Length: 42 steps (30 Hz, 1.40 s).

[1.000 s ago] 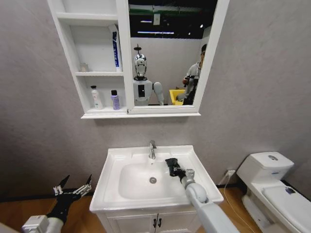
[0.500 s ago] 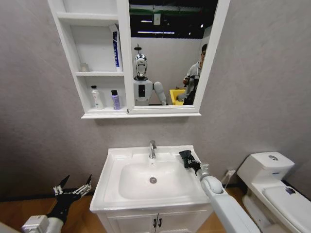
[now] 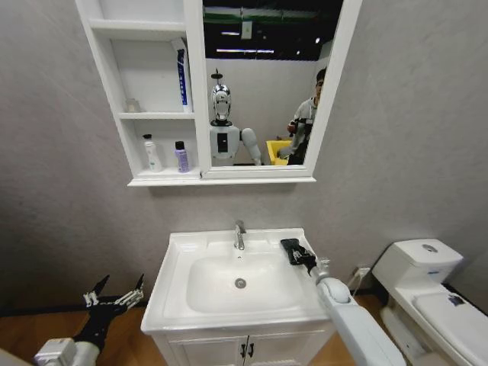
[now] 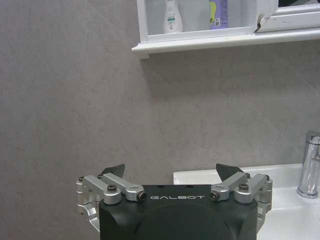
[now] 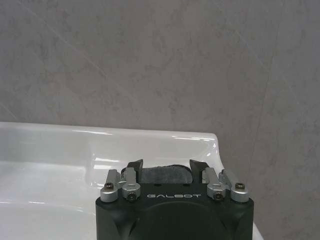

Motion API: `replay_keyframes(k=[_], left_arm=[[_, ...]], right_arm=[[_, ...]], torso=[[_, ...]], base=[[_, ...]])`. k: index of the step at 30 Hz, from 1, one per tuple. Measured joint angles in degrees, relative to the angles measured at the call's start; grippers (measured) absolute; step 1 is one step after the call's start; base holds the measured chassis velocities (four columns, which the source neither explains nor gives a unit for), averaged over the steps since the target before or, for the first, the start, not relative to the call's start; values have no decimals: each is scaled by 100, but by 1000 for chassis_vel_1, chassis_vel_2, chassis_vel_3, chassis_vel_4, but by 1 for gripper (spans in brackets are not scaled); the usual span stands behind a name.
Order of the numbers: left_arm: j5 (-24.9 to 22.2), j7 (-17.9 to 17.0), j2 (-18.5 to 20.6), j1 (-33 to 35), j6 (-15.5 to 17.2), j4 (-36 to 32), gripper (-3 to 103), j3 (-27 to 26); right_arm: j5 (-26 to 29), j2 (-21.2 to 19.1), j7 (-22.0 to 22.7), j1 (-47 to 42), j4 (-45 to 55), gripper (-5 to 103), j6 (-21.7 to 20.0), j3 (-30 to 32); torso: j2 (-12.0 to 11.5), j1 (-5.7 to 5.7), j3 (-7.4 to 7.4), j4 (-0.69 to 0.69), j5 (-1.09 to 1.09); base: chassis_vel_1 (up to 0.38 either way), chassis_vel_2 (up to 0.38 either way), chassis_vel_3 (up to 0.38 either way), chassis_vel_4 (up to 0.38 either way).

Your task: Move facial cleanser and shampoo from washbasin to cabinet, then wipe washbasin with towel.

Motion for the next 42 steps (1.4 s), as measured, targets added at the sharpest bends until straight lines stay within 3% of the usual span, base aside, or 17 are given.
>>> replay_keyframes(k=[6, 7, 12, 14, 15, 18, 24, 37, 41, 42], left_arm=[[0, 0, 0, 0, 0, 0, 100, 0], [0, 0, 0, 0, 0, 0, 100, 0], [0, 0, 0, -1, 0, 0, 100, 1], [0, 0, 0, 0, 0, 0, 100, -1], [0, -1, 0, 1, 0, 0, 100, 0], [0, 0, 1, 0, 1, 0, 100, 0], [0, 0, 0, 0, 1, 0, 100, 0], [0, 0, 0, 0, 1, 1, 100, 0], [0, 0, 0, 0, 1, 1, 100, 0], [0, 0, 0, 0, 1, 0, 100, 0]], right_arm=[[-631, -20, 587, -823, 1165, 78, 331, 492], [-631, -20, 587, -823, 1165, 78, 331, 492], [-428, 27, 1015, -2374, 3310, 98, -182, 1307], [-408, 137, 1031, -2873, 3767, 99, -242, 1451], [-413, 234, 1041, -3212, 4078, 100, -272, 1533], [-530, 683, 1124, -4647, 5479, 100, -366, 1774], [-852, 1045, 1135, -5825, 6395, 100, -194, 1862], [-1142, 1302, 1139, -6408, 7180, 100, -103, 1590], [-1290, 1366, 1095, -6627, 7261, 100, 248, 1567], [-1485, 1386, 1086, -6731, 7177, 100, 591, 1570]], torso=[[0, 0, 0, 2, 1], [0, 0, 0, 2, 1], [1, 0, -2, 0, -5], [1, 0, -1, 1, 1], [0, -1, 0, -5, 5], [2, -3, -2, -3, -1], [2, -3, -1, -1, -1], [0, -1, 0, -1, 0], [0, -1, 0, -1, 0], [1, -1, 0, 0, -1]], base=[[0, 0, 0, 0], [0, 0, 0, 0], [0, 0, 0, 0], [0, 0, 0, 0], [0, 0, 0, 0], [0, 0, 0, 0], [0, 0, 0, 0], [0, 0, 0, 0], [0, 0, 0, 0], [0, 0, 0, 0]])
